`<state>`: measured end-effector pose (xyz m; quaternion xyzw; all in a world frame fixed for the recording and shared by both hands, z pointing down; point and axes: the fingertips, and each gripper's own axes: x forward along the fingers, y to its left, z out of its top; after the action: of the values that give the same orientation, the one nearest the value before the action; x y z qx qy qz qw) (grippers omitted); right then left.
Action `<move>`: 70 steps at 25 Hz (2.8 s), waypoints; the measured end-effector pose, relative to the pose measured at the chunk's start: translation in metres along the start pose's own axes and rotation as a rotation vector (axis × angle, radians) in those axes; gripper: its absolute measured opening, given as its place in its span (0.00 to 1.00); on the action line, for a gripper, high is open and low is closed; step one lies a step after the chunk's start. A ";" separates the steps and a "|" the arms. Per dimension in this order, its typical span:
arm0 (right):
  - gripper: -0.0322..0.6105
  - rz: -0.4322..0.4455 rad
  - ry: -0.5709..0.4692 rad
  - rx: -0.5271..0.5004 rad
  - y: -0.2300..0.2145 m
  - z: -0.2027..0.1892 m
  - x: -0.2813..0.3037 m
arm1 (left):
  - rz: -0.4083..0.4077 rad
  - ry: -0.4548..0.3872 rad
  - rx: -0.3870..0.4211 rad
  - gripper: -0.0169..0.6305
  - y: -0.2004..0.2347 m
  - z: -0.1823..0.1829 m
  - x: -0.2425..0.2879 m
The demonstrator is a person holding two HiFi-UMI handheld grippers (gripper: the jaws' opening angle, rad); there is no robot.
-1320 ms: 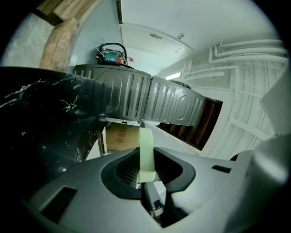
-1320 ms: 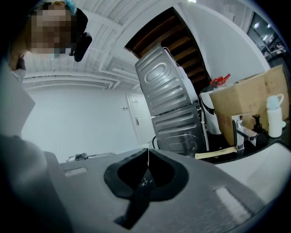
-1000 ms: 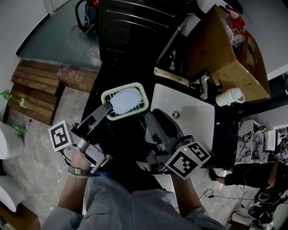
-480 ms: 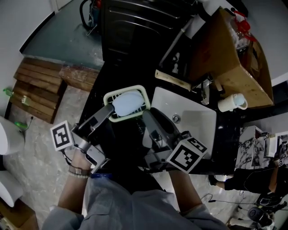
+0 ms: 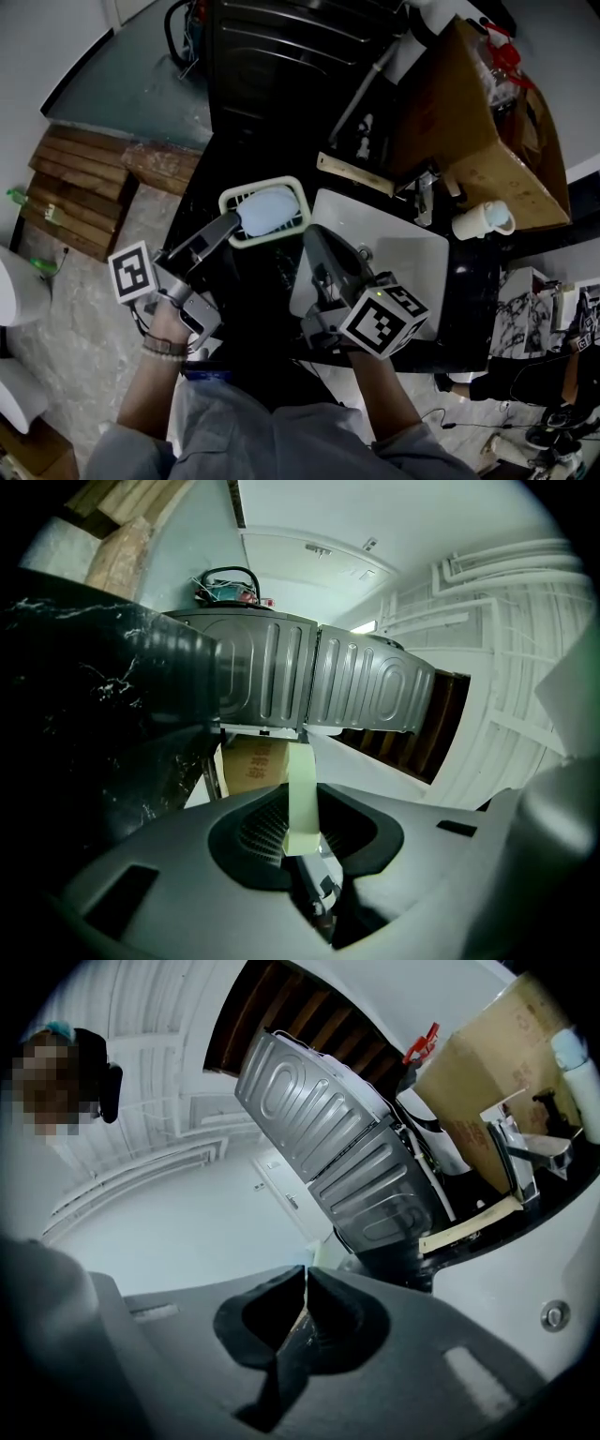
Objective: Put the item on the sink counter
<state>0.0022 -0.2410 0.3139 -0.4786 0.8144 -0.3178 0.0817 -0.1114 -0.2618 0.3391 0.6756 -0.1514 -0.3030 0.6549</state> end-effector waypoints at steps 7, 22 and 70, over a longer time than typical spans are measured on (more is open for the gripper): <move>0.06 0.000 0.009 0.053 -0.023 0.006 0.012 | 0.007 -0.003 0.004 0.16 0.011 0.009 0.020; 0.23 0.039 0.056 0.208 -0.060 -0.001 0.040 | 0.044 -0.006 0.003 0.16 0.041 0.026 0.045; 0.21 -0.255 0.421 -1.704 -0.157 -0.055 0.127 | 0.260 -0.021 0.011 0.16 0.144 0.077 0.124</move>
<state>0.0253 -0.3758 0.4729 -0.3956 0.7130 0.3086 -0.4899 -0.0349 -0.4108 0.4564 0.6507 -0.2464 -0.2216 0.6832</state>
